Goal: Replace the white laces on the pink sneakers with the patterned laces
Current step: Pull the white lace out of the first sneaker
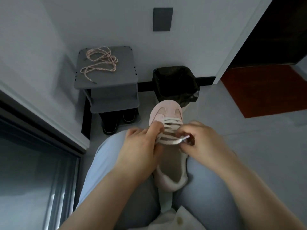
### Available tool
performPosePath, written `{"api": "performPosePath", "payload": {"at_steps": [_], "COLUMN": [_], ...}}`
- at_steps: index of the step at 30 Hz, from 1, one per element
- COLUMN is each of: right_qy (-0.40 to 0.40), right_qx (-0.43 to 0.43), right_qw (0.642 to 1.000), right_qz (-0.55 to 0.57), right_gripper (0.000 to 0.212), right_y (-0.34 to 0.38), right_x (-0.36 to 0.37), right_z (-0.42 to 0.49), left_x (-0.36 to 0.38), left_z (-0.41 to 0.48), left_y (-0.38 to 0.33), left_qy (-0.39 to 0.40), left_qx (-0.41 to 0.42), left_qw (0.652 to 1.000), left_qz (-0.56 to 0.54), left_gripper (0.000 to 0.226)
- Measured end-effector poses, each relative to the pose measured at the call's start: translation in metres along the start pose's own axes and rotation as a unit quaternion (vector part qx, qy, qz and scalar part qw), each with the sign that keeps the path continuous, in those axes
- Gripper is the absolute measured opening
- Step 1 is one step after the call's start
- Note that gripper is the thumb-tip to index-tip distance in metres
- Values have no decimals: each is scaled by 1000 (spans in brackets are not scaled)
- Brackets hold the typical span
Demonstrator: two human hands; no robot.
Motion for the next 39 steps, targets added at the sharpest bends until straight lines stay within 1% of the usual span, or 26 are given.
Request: {"api": "performPosePath", "payload": {"at_steps": [3,5,8,10,12,14,15,16,18,19,20,21,22,24,25,26,27,28,29,30,31,32,34,35,37,39], "right_qy": [-27,-13,44,92,135,165,177,182,113,35,-55,-122,-149,-97,-48,-33,-48,-108,-210,-278,-289,-246,-72,-11,22,5], "right_qx": [21,36,34,25,24,37,43,44,32,26,26,23,25,40,63,79,80,89,102,95,79,81,69,53,7,-22], "right_qw": [995,986,979,977,956,925,920,931,986,999,996,990,988,966,951,953,981,989,972,954,954,966,993,993,997,1000], "right_qz": [92,160,197,193,260,341,348,314,120,2,-67,-71,-5,236,298,291,171,50,-42,-60,-22,9,-64,-102,-80,-17], "right_gripper": [19,14,16,31,42,37,33,29,25,23,20,17,14,19,26,31,34,36,39,42,41,36,11,18,43,35], "right_y": [-4,-6,-2,5,16,25,27,27,21,17,17,17,17,18,17,14,9,-2,-6,-10,-13,-20,-24,-21,-10,3], "right_x": [-1,-3,-12,-15,-10,-9,-9,-13,-25,-33,-39,-40,-38,-28,-22,-22,-31,-47,-72,-95,-113,-121,-118,-109,-86,-60], "right_z": [2,0,-3,-2,-1,2,3,3,5,6,5,3,1,4,6,5,4,1,-4,-9,-12,-11,-8,-9,-13,-17], "left_x": [4,4,4,4,5,6,7,7,8,8,8,8,8,8,7,7,7,7,6,6,6,5,6,5,6,6], "left_z": [1,1,-2,-2,-3,-4,-4,-4,-3,-2,-2,-2,-2,-2,-3,-4,-5,-5,-5,-6,-5,-5,-6,-6,-6,-5], "left_y": [2,2,1,0,-2,-3,-2,-2,-1,-2,-2,-2,-2,-2,-2,-3,-3,-3,-2,-1,-1,-2,-2,-3,-4,-4], "left_qy": [4,5,13,26,28,23,22,22,28,32,36,38,38,30,27,24,22,20,21,22,22,24,31,35,39,35], "left_qx": [-12,-6,15,29,42,44,39,32,19,15,11,8,3,-6,-9,-10,-13,-17,-22,-24,-23,-20,-11,-7,-2,-9], "left_qw": [1000,1000,1000,999,998,998,998,999,999,999,999,998,998,998,999,999,999,999,999,999,999,999,999,999,998,997], "left_qz": [6,-1,-13,-27,-38,-42,-39,-35,-29,-31,-36,-41,-45,-47,-45,-43,-40,-38,-36,-34,-31,-31,-37,-41,-52,-64], "left_gripper": [30,28,27,28,31,31,30,30,31,31,32,32,31,30,29,29,28,28,28,28,29,29,29,28,25,23]}}
Point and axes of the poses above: each hand's wrist, its own z-axis towards the middle knuckle, its own x-axis out of the palm, y = z × x, the point moved 4 cm from there along z, towards the middle knuckle, and after that the axes turned 6 degrees about y, right-handed, at the moved point
